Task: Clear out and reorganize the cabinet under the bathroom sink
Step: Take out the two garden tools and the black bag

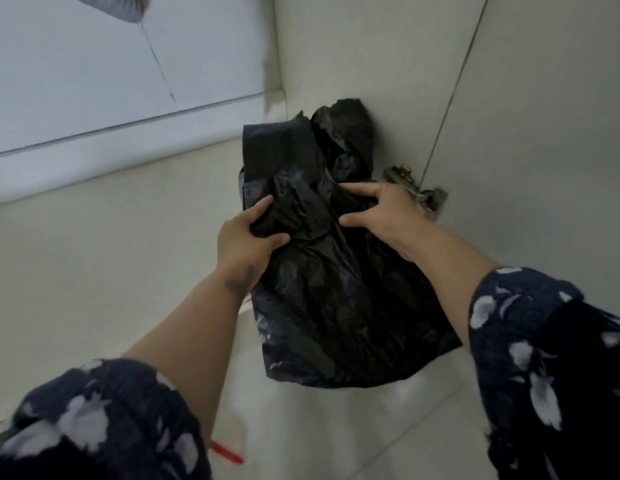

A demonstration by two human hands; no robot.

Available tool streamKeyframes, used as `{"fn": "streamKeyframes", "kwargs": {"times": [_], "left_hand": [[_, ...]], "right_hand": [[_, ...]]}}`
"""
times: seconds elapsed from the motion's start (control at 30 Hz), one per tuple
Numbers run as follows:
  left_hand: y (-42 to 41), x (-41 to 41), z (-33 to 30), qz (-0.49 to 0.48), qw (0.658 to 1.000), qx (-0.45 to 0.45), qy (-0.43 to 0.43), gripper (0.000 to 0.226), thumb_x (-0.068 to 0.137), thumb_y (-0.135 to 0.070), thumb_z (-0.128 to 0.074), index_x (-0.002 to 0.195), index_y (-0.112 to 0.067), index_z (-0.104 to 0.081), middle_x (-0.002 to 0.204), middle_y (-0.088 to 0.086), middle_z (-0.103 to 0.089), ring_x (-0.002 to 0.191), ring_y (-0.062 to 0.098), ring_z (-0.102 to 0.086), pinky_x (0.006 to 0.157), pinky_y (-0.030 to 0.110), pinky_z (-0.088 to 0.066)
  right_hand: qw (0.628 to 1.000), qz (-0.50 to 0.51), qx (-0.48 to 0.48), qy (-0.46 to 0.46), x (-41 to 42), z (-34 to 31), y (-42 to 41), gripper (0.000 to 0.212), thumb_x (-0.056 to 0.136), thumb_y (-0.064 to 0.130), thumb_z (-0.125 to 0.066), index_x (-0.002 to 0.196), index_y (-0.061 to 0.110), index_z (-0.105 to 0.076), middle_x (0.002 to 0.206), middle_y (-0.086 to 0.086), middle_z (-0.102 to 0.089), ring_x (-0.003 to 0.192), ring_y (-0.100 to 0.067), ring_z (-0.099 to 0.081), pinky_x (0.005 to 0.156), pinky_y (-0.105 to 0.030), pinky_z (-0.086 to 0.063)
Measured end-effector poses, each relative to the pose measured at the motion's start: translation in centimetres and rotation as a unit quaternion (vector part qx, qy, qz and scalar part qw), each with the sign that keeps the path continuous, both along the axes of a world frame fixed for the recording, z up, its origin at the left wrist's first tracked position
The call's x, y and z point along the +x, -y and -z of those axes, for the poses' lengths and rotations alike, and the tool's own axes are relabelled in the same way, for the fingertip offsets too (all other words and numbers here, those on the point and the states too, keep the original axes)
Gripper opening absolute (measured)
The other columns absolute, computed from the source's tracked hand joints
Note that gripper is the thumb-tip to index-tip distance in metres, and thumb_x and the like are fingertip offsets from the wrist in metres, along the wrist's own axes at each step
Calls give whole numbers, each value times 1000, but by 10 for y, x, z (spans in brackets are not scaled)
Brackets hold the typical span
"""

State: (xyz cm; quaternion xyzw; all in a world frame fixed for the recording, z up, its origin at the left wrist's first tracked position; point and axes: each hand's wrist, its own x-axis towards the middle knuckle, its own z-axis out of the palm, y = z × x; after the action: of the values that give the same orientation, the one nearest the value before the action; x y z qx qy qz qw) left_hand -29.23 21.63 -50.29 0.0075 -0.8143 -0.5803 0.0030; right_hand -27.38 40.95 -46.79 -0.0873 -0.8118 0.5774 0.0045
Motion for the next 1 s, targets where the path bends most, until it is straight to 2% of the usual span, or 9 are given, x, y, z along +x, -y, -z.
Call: {"fn": "streamKeyframes", "kwargs": {"times": [0.13,0.23,0.3,0.37,0.43,0.57,0.73,0.87,1.0], "left_hand": [[-20,65,26,22,999,16,20,73,72,-1,-78,135,-26,-52,132,-2,-59,119,9,-56,108,31,-41],[-34,113,53,37,998,25,38,72,75,-2,-76,137,-28,-51,132,-4,-58,122,9,-54,109,29,-40],[-44,146,74,44,998,23,47,72,75,-3,-76,137,-28,-50,133,-4,-57,123,9,-53,109,30,-40],[-52,182,96,42,997,25,65,72,75,-3,-76,137,-28,-50,133,-4,-57,122,9,-53,109,29,-40],[-62,216,117,43,994,35,91,72,75,-2,-76,137,-27,-50,133,-4,-57,121,7,-53,107,25,-40],[-82,266,155,47,986,49,151,70,78,0,-73,139,-23,-49,130,-3,-59,108,0,-53,96,12,-40],[-95,285,192,52,979,21,197,69,78,0,-73,138,-23,-50,129,-4,-59,109,2,-53,91,8,-40],[-100,276,212,74,975,-26,206,70,74,-1,-76,135,-25,-52,131,-1,-59,118,10,-56,107,26,-41],[-104,272,226,90,973,-60,204,71,69,-6,-81,133,-25,-55,130,1,-61,120,14,-57,109,33,-40]], "right_hand": [[1000,4,17,25,67,16,-23,54,77,-1,-73,123,24,-63,114,6,-58,104,-5,-53,79,-10,-41],[999,9,9,33,117,46,-40,54,77,-1,-73,124,24,-63,109,10,-55,99,-2,-53,67,0,-41],[999,13,-2,35,152,71,-51,54,77,-2,-73,123,25,-63,114,9,-57,104,-3,-53,75,-3,-41],[998,24,0,52,185,98,-62,54,76,0,-74,122,28,-63,122,6,-58,112,-5,-51,88,-13,-39],[996,33,4,79,214,122,-71,53,77,2,-75,120,30,-64,129,3,-57,120,-8,-50,94,-20,-38],[989,38,13,140,256,162,-88,50,79,2,-73,122,27,-63,140,-2,-51,130,-17,-46,99,-22,-36],[978,39,7,206,272,206,-106,51,80,2,-72,125,24,-62,140,-4,-51,128,-20,-48,104,-25,-37],[974,43,3,224,276,232,-111,54,78,1,-73,127,21,-61,139,-5,-52,125,-18,-49,98,-19,-36],[971,47,19,233,280,245,-116,57,77,3,-75,128,24,-60,140,-5,-51,121,-17,-51,92,-19,-38]]}}
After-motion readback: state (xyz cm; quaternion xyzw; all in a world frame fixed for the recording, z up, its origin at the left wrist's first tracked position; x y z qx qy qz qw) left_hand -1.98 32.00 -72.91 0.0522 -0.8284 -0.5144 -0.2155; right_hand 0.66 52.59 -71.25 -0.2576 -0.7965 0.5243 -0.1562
